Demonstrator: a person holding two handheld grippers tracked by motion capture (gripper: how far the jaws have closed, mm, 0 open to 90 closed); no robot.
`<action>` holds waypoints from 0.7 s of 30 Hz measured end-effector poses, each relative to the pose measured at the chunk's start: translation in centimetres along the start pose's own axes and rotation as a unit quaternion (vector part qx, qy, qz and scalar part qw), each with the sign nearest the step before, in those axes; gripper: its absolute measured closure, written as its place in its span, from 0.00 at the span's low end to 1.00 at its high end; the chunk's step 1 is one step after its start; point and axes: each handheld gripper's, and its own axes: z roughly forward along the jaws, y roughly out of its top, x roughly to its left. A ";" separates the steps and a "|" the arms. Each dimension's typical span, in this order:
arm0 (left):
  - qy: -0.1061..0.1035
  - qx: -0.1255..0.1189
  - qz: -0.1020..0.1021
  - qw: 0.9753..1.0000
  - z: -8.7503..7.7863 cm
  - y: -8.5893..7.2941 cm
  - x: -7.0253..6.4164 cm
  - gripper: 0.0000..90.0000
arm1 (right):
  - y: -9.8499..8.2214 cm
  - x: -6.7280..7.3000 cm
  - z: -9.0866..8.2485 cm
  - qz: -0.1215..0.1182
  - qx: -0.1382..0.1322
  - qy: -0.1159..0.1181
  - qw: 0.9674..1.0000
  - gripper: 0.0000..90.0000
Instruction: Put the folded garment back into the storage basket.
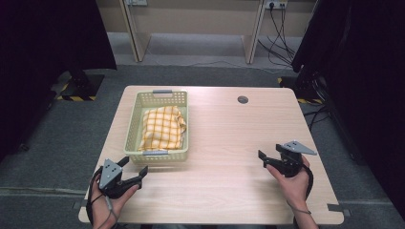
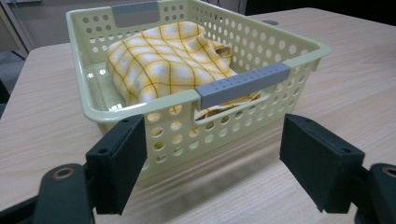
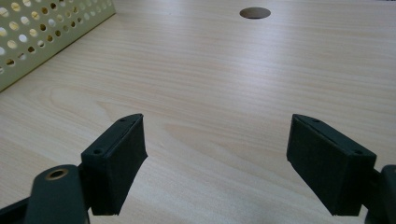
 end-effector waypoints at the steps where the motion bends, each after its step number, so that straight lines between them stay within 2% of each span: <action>1: 0.001 0.000 0.000 1.000 0.0 0.0 0.0 0.25 | -0.1 0.0 -0.1 0.001 -0.001 -0.001 1.000 0.23; 21: 0.008 -0.004 -0.004 1.000 -0.4 -0.4 0.2 0.25 | -1.2 -0.6 -1.5 0.011 -0.006 -0.014 1.000 0.23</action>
